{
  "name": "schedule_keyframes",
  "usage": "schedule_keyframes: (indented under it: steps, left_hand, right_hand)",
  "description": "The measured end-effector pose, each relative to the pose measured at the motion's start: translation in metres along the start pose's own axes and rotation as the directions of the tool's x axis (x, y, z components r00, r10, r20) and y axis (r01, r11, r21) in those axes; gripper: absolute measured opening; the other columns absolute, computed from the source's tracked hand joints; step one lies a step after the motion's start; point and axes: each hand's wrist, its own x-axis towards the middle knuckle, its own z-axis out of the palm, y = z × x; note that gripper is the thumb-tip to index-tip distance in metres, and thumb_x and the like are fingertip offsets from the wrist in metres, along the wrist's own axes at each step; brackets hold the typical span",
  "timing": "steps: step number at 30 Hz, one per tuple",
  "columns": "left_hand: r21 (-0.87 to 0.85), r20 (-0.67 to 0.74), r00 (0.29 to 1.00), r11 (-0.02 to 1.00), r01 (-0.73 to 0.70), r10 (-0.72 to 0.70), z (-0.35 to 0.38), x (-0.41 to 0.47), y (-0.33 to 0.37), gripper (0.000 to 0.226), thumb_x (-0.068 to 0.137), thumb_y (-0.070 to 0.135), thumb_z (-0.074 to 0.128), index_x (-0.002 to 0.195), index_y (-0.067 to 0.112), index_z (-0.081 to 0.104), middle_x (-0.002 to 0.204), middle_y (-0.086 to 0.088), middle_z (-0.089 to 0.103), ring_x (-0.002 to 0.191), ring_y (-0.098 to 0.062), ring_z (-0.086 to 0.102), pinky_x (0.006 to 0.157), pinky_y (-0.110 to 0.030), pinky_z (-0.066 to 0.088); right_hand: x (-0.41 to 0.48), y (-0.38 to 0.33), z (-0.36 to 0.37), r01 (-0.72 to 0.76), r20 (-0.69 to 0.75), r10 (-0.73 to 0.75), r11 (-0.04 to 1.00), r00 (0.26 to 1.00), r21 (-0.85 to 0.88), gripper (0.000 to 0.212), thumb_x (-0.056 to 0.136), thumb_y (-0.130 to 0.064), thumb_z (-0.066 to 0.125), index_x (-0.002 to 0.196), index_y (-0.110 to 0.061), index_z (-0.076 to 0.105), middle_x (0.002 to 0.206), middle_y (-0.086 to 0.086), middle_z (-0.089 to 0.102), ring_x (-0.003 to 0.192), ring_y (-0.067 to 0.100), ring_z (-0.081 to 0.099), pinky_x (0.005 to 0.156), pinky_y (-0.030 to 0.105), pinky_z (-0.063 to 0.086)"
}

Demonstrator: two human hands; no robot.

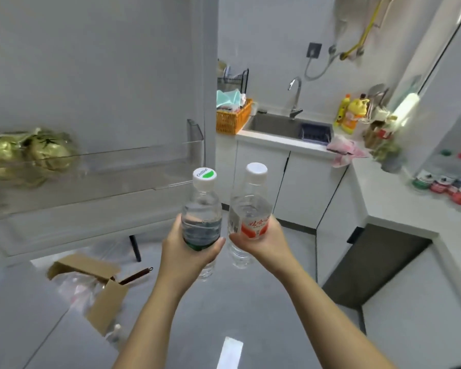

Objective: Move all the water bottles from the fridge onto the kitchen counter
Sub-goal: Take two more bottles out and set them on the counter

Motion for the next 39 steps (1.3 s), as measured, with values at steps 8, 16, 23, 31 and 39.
schedule_keyframes:
  steps: [8,16,23,31,39]
  left_hand:
    - [-0.065,0.220,0.976,0.998,0.005,0.009,0.059,0.057,0.000,0.051,0.066,0.016,0.087,0.098,0.037,0.054,0.091,0.019,0.069,0.087,0.001,0.066,0.072,-0.022,0.053]
    - [-0.078,0.361,0.931,0.996,-0.037,0.063,0.136,0.065,0.020,0.048,0.067,0.011,0.086,0.095,0.032,0.053,0.087,0.011,0.067,0.074,0.005,0.064,0.057,-0.009,0.047]
    - [-0.092,0.418,0.904,0.994,-0.062,0.095,0.240,0.050,0.046,0.046,0.068,0.012,0.085,0.095,0.031,0.054,0.088,0.013,0.066,0.076,0.008,0.063,0.058,-0.005,0.045]
    - [-0.125,0.444,0.889,0.990,-0.059,0.109,0.364,0.022,0.075,0.048,0.068,0.013,0.085,0.100,0.030,0.055,0.092,0.012,0.067,0.082,0.007,0.063,0.063,-0.005,0.046]
    - [-0.128,0.457,0.882,0.990,-0.063,0.115,0.440,0.016,0.087,0.050,0.067,0.016,0.086,0.099,0.035,0.053,0.094,0.015,0.067,0.084,0.007,0.063,0.067,-0.007,0.048]
  right_hand:
    - [0.025,0.018,-0.054,-0.065,-0.220,0.062,0.998,0.973,-0.006,0.057,0.070,-0.014,0.086,0.120,-0.017,0.059,0.105,-0.001,0.072,0.099,0.014,0.069,0.088,0.037,0.058]
    - [0.015,0.033,-0.125,-0.096,-0.387,0.102,0.995,0.916,0.035,0.056,0.073,-0.005,0.083,0.123,-0.011,0.058,0.106,-0.002,0.072,0.099,0.009,0.069,0.082,0.023,0.056]
    - [0.004,0.054,-0.226,-0.084,-0.455,0.073,0.996,0.888,-0.004,0.045,0.074,-0.008,0.083,0.109,-0.026,0.062,0.097,-0.003,0.073,0.093,0.011,0.070,0.082,0.026,0.058]
    - [-0.002,0.076,-0.353,-0.107,-0.499,0.068,0.993,0.864,-0.050,0.057,0.066,-0.025,0.084,0.118,-0.019,0.061,0.102,-0.003,0.073,0.095,0.009,0.070,0.081,0.025,0.056]
    - [-0.010,0.093,-0.424,-0.097,-0.525,0.069,0.995,0.848,-0.026,0.047,0.073,-0.009,0.083,0.114,-0.019,0.061,0.102,-0.001,0.073,0.095,0.008,0.069,0.078,0.019,0.055]
